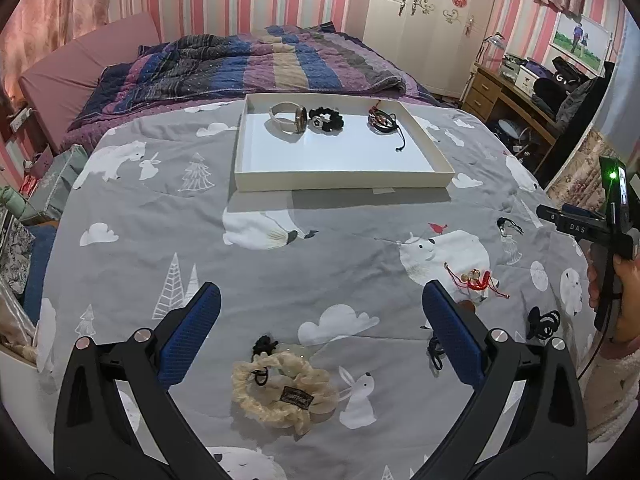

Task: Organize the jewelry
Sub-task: 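Grasp the black cord necklace with the left gripper while the right gripper grasps the silver-charm cord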

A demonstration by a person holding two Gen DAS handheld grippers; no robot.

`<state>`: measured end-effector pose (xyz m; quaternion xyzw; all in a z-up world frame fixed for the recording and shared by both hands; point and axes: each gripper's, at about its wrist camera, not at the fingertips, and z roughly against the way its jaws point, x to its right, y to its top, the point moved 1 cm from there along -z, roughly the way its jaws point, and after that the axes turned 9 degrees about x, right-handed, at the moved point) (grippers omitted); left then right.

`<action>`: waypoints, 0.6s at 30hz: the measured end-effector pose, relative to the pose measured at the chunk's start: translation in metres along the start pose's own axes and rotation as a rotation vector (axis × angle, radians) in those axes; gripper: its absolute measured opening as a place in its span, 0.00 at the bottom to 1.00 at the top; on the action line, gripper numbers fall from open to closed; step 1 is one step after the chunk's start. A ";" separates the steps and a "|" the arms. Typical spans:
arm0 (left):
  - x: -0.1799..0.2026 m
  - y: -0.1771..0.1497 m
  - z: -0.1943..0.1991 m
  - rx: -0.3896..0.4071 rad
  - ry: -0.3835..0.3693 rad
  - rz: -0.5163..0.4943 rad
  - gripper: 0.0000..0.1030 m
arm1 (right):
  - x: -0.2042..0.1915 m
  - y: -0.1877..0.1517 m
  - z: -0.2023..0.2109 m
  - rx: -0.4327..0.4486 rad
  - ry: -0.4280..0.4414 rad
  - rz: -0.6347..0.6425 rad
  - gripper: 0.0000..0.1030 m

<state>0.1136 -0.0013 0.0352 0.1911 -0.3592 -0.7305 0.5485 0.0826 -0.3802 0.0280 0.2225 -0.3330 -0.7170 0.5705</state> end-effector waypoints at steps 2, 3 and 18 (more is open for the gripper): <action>0.005 -0.002 -0.004 -0.007 -0.014 -0.005 0.97 | -0.001 0.000 -0.001 0.000 -0.004 0.004 0.88; 0.009 -0.003 -0.006 -0.011 -0.022 -0.008 0.97 | -0.001 0.000 -0.002 0.001 -0.009 0.005 0.88; 0.057 -0.022 -0.054 -0.120 -0.081 -0.073 0.97 | 0.003 -0.004 -0.017 -0.029 -0.010 0.000 0.88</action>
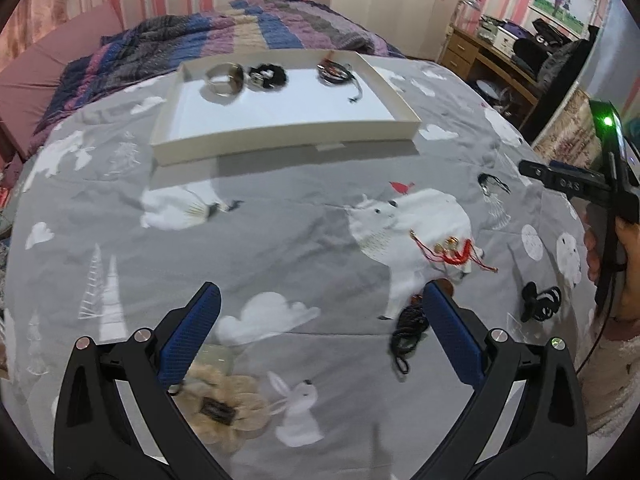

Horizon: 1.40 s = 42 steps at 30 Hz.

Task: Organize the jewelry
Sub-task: 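Grasp the black cord necklace with the left gripper while the right gripper grasps the silver-charm cord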

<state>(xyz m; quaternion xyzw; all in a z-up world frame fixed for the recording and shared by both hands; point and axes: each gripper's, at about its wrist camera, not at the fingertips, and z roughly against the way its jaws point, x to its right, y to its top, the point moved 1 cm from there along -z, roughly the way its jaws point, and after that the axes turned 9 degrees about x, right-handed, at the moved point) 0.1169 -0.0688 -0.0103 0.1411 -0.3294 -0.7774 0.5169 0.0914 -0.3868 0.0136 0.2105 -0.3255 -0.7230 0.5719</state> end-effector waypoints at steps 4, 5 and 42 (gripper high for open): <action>0.014 -0.009 -0.005 -0.008 -0.007 -0.045 0.97 | 0.003 -0.003 -0.007 -0.016 0.000 -0.009 0.88; 0.016 -0.010 -0.007 -0.011 -0.006 -0.054 0.97 | 0.004 -0.004 -0.009 -0.019 -0.001 -0.013 0.88; -0.120 -0.018 -0.047 -0.149 0.143 0.049 0.50 | -0.022 -0.005 -0.036 -0.061 -0.007 0.014 0.88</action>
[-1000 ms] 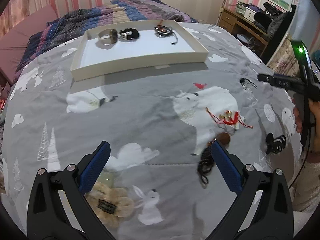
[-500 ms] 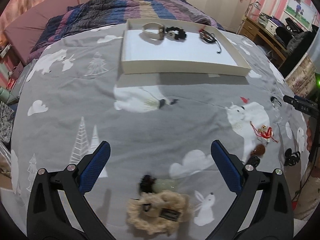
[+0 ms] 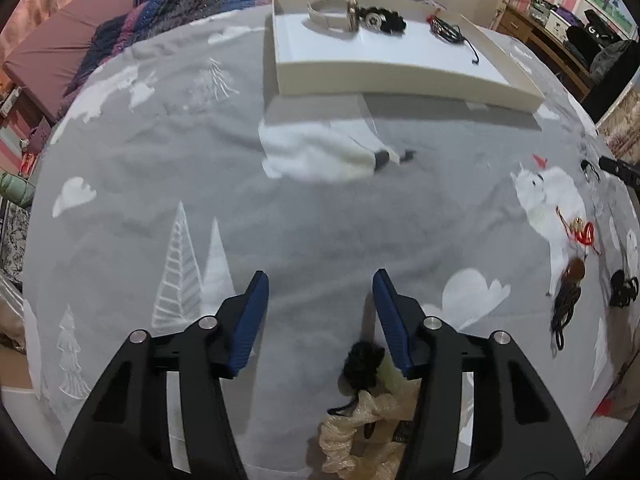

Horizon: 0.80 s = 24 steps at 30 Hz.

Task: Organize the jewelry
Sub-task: 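Grasp the black cord necklace with the left gripper while the right gripper grasps the silver-charm cord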

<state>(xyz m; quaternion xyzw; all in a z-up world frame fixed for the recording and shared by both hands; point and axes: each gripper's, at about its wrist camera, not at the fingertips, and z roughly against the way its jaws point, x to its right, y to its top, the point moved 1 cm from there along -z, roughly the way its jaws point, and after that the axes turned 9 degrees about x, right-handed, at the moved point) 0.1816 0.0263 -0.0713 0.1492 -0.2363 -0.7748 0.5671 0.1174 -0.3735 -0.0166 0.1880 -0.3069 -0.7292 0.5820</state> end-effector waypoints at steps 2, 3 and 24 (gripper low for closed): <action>0.005 -0.006 0.003 -0.006 -0.021 -0.008 0.50 | 0.000 0.000 -0.001 -0.003 0.003 -0.004 0.88; 0.008 -0.009 0.006 -0.003 -0.023 -0.016 0.50 | -0.001 0.000 -0.001 -0.004 0.005 -0.004 0.88; 0.016 -0.035 0.027 -0.006 -0.075 -0.028 0.22 | 0.007 -0.006 0.006 -0.002 0.006 -0.026 0.88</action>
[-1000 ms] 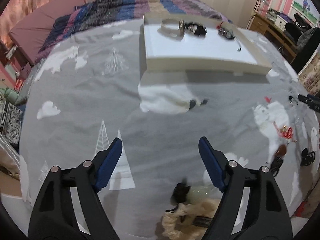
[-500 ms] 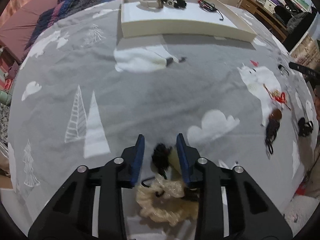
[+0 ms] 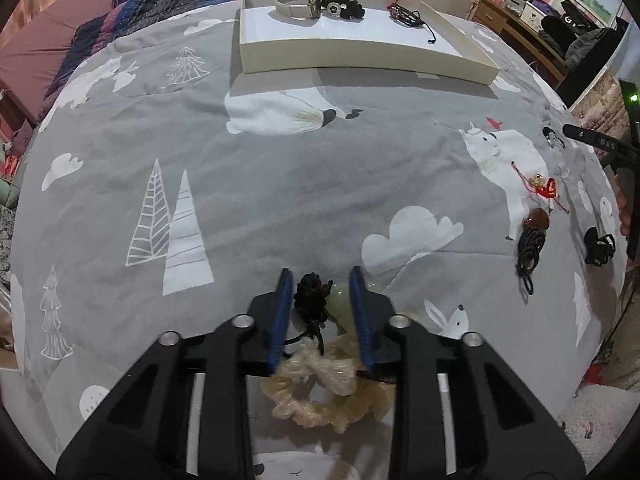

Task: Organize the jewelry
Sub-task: 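Grasp the black cord necklace with the left gripper while the right gripper grasps the silver-charm cord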

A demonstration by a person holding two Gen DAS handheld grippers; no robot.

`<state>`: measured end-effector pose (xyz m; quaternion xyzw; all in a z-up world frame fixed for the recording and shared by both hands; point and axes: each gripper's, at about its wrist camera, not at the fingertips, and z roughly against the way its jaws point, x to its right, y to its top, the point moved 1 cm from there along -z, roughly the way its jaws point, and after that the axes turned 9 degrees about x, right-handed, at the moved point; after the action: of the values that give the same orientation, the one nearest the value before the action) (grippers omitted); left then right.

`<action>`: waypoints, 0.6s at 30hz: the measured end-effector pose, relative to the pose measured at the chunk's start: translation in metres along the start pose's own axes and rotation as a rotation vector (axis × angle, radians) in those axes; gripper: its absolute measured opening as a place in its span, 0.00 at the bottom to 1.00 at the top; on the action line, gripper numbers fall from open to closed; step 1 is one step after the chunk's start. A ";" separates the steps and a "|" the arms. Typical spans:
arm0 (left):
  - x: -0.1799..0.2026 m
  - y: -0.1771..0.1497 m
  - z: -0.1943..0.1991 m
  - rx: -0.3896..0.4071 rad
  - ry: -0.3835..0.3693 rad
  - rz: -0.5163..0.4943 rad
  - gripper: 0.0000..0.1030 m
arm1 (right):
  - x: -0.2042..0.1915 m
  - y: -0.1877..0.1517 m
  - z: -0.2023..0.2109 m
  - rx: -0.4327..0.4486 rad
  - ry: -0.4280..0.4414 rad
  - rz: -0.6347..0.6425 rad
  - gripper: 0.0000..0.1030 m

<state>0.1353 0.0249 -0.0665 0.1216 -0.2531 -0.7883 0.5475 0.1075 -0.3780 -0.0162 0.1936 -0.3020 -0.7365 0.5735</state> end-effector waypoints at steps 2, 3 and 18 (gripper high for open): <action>0.003 0.000 0.001 0.003 0.013 -0.015 0.20 | 0.000 0.000 -0.003 -0.006 0.001 0.000 0.88; 0.003 0.000 0.001 0.002 0.013 -0.013 0.18 | 0.000 -0.001 -0.005 -0.010 0.003 -0.002 0.88; -0.004 0.000 0.004 0.011 0.017 0.007 0.11 | 0.001 -0.002 -0.050 -0.082 0.040 -0.046 0.63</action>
<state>0.1351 0.0293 -0.0635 0.1302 -0.2533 -0.7838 0.5518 0.1374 -0.3900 -0.0550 0.1917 -0.2556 -0.7571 0.5698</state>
